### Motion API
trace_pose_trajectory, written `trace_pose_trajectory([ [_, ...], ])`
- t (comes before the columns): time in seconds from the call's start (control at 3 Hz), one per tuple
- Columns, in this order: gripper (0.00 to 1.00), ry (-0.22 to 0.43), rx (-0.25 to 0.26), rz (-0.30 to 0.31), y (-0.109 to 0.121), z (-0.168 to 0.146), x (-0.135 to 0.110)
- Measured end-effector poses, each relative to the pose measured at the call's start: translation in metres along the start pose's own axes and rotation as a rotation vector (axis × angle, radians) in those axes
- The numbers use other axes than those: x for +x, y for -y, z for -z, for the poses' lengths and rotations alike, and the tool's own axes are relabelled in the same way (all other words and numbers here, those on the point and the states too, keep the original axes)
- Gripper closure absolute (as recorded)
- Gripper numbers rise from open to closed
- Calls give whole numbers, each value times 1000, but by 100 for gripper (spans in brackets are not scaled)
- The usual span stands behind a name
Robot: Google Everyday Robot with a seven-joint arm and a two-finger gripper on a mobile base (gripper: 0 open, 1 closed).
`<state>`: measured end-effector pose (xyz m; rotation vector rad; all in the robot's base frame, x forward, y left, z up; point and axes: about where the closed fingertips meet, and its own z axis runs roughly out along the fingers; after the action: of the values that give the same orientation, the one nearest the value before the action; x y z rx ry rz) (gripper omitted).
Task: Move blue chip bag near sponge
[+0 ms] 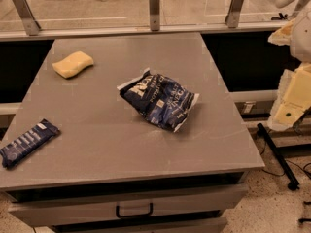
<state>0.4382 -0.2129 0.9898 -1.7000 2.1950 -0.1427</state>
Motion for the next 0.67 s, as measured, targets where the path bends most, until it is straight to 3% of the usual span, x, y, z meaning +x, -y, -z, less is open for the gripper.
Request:
trace_pose_trajectory([
  [0.33,0,0,0,0,0,0,0],
  [0.67,0,69,-34,5,18,-26,-21],
])
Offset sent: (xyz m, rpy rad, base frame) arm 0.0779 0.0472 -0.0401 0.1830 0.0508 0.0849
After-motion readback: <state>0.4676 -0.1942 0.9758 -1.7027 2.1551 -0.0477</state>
